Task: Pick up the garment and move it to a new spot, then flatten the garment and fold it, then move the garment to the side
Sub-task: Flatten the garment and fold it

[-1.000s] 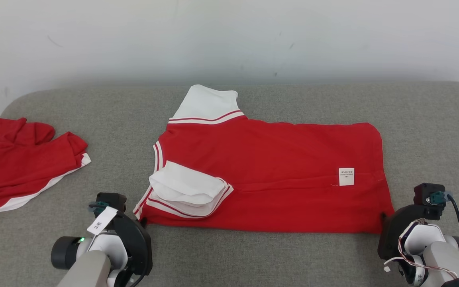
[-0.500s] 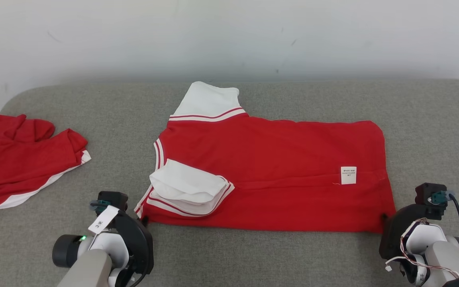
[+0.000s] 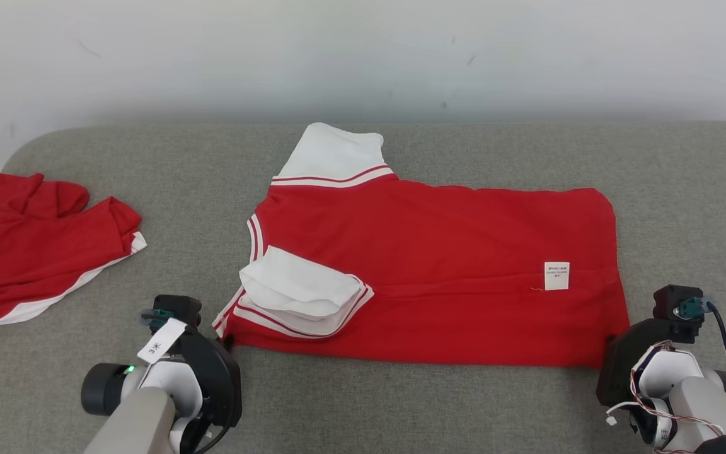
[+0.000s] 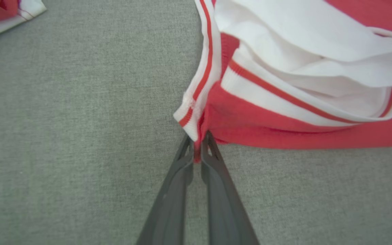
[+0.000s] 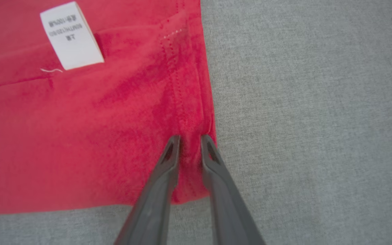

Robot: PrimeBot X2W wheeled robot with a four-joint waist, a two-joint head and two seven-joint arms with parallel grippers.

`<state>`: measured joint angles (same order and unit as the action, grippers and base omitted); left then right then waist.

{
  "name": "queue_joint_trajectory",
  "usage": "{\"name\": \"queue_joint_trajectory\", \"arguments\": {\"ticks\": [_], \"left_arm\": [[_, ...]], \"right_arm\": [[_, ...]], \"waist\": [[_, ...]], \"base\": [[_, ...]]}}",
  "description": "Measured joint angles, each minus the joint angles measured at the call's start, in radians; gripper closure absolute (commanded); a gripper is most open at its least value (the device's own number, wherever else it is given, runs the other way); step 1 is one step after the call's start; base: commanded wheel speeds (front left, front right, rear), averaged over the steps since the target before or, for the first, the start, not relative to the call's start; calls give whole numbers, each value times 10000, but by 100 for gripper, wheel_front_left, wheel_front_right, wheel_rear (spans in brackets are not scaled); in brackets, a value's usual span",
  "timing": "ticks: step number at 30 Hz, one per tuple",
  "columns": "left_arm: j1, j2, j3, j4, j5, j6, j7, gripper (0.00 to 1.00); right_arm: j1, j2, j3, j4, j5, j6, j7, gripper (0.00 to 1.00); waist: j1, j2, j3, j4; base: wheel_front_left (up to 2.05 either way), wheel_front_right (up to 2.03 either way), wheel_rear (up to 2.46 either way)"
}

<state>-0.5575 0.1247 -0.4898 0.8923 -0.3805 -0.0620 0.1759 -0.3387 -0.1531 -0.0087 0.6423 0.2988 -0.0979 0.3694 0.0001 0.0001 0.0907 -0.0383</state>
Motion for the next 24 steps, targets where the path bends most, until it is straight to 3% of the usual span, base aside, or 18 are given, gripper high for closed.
{"name": "queue_joint_trajectory", "arguments": {"ticks": [4,6,7,17,24], "left_arm": [[0,6,-2,0,0,0,12,100],[0,4,-2,2,0,0,12,100],[0,4,-4,2,0,0,13,100],[21,2,-10,-75,-123,-100,-90,100],[1162,186,17,-539,-284,-267,-531,100]], "right_arm": [[7,0,0,8,0,0,4,77],[7,0,-2,25,0,-2,6,89],[7,2,0,27,0,0,10,100],[203,2,-165,-347,174,31,-174,100],[1452,104,-493,-1225,679,324,-414,100]], "waist": [[0,0,-51,-12],[1,0,-68,-17],[1,0,-77,-20],[1,0,-369,-4],[-1,0,-886,-5]], "base": [[0,0,0],[0,0,0],[0,0,0],[0,0,0],[0,0,0]]}}
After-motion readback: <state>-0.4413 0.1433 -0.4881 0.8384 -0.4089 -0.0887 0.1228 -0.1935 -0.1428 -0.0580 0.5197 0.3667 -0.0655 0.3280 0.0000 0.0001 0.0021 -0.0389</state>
